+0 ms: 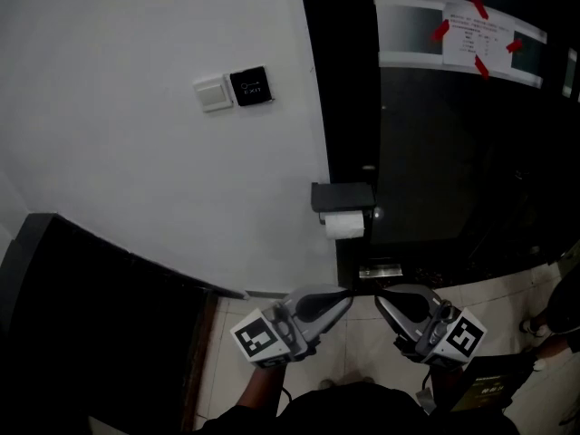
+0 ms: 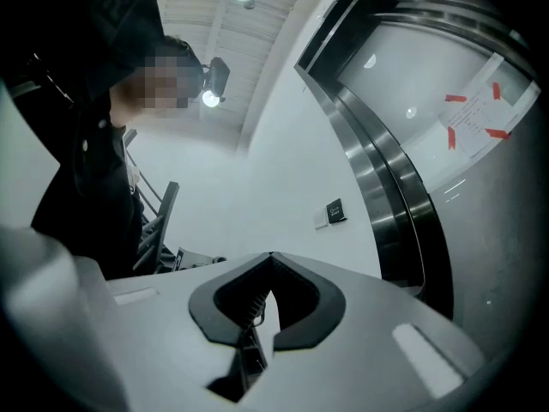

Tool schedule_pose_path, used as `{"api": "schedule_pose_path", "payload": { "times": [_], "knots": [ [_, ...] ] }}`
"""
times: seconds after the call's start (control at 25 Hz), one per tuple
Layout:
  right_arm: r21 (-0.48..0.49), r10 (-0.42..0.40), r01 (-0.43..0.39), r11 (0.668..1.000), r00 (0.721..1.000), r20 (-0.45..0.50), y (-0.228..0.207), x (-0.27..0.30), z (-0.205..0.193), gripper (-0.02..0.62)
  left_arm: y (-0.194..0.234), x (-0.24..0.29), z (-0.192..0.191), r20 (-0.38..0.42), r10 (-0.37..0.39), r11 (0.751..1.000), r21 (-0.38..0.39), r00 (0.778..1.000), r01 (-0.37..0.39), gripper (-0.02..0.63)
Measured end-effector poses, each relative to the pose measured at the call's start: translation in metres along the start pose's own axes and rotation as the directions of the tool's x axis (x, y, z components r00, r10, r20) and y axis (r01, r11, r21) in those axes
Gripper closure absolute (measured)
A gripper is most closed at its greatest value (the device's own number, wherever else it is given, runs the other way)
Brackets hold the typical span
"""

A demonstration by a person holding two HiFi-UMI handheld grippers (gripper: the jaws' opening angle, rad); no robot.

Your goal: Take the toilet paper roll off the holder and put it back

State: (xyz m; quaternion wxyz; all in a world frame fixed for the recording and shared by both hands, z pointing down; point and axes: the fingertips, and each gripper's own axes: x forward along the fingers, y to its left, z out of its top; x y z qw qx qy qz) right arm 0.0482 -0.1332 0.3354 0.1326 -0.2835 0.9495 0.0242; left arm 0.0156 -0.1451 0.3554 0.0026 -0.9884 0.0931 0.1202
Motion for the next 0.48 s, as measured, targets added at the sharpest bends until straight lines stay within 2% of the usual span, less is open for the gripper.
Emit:
{"api": "schedule_pose_path", "payload": {
  "times": [0.48],
  "knots": [
    [0.021,-0.009,0.008,1.0,1.0,0.015,0.003,-0.012,0.004,0.594,-0.01,0.007,-0.002,-0.011,-0.007,1.0,-0.005,1.0,0.007,0.604]
  ]
}}
